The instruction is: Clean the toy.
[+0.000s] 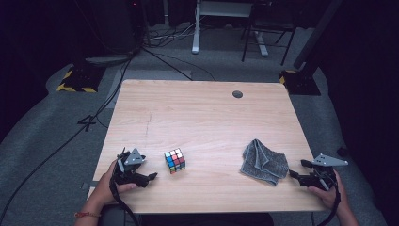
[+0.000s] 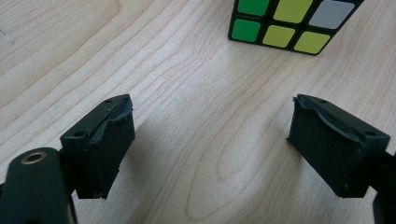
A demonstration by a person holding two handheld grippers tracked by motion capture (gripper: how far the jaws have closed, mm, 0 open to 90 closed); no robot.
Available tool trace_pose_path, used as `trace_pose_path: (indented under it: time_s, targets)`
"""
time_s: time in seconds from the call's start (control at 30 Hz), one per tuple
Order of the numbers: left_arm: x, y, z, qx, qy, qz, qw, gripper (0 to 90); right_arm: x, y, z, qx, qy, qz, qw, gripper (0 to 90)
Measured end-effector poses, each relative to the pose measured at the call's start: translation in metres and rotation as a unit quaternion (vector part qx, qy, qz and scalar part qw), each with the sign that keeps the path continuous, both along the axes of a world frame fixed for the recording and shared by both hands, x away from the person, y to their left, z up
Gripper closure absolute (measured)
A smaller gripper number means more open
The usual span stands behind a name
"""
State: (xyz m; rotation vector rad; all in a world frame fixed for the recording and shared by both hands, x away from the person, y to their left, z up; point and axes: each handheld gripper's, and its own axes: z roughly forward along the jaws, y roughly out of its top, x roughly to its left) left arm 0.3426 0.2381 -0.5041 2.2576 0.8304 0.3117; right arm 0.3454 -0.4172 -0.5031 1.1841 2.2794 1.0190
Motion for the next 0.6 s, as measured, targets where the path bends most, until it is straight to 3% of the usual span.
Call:
trace_pose_path:
  time_s: [0.6]
  targets:
    - [0.0008,0.0004,0.0000,0.000,0.001,0.006,1.0000,14.7,-0.0002,0.0001,0.0000,-0.001,0.000,-0.004,1.0000,23.1]
